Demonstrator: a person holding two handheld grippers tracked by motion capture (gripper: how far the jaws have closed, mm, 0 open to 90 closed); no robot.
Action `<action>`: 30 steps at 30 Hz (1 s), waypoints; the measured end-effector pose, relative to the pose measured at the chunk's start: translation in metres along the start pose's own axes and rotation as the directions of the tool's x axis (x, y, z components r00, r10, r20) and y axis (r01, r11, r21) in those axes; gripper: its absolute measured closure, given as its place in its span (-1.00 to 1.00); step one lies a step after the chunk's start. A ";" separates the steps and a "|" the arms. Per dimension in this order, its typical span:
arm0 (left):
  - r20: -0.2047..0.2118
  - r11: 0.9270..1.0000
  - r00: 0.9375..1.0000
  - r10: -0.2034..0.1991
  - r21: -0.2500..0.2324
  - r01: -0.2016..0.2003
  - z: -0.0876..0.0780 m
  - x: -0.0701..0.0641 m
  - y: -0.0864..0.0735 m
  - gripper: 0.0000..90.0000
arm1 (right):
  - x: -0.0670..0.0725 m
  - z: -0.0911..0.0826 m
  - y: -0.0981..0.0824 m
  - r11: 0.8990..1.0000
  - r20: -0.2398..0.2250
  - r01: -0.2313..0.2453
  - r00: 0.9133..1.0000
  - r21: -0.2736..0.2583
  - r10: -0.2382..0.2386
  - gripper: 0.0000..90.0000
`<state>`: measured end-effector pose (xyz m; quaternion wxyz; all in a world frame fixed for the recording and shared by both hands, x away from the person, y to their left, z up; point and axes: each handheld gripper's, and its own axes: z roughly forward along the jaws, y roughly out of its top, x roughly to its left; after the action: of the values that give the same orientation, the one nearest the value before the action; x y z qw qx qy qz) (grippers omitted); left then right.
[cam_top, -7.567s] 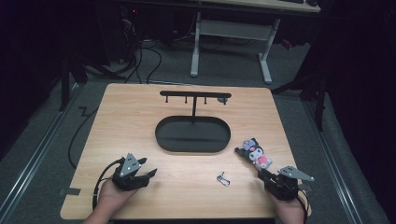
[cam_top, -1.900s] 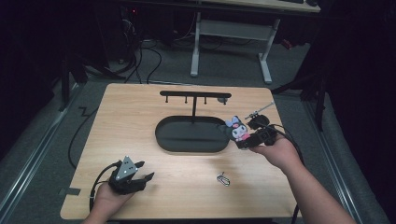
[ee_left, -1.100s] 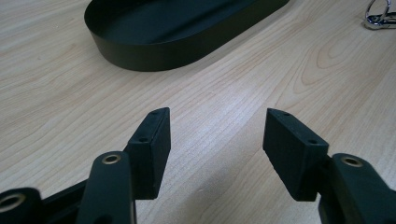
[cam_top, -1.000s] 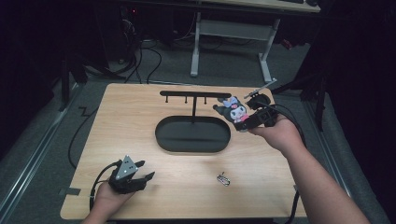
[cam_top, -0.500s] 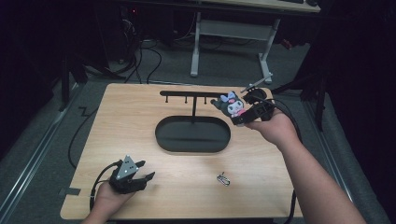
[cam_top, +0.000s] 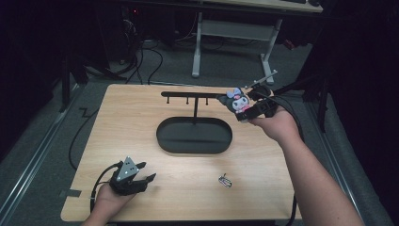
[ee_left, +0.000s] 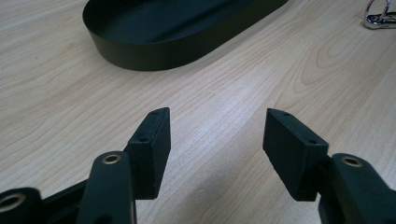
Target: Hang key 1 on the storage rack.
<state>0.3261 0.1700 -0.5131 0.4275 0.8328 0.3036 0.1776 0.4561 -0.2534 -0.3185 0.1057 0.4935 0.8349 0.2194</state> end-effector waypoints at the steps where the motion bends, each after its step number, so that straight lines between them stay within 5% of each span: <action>1: 0.001 1.000 1.000 0.001 0.000 -0.001 0.000 0.000 0.000 -0.06 | -0.005 0.000 -0.005 1.000 -0.004 -0.013 1.000 -0.002 0.013 0.02; 7: 0.005 1.000 1.000 0.011 0.010 -0.011 0.003 -0.002 0.001 -0.06 | -0.015 0.004 -0.028 1.000 -0.021 -0.026 0.999 -0.004 0.026 0.02; 13: 0.007 1.000 1.000 0.015 0.018 -0.015 0.005 -0.004 0.001 -0.06 | -0.016 0.026 -0.043 0.999 -0.024 -0.018 1.000 0.033 0.019 0.02; 22: 0.007 0.999 1.000 0.015 0.028 -0.016 0.006 -0.003 0.001 -0.06 | -0.009 0.075 -0.043 0.997 -0.029 0.003 1.000 0.071 -0.001 0.00; 30: 0.011 1.000 1.000 0.018 0.024 -0.018 0.006 -0.003 0.000 -0.06 | -0.009 0.095 -0.039 0.998 -0.029 -0.027 0.999 0.063 0.029 -0.01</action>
<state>0.3275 0.1640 -0.5165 0.4176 0.8414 0.2959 0.1734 0.4678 -0.2529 -0.4204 0.0748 0.5049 0.8359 0.2018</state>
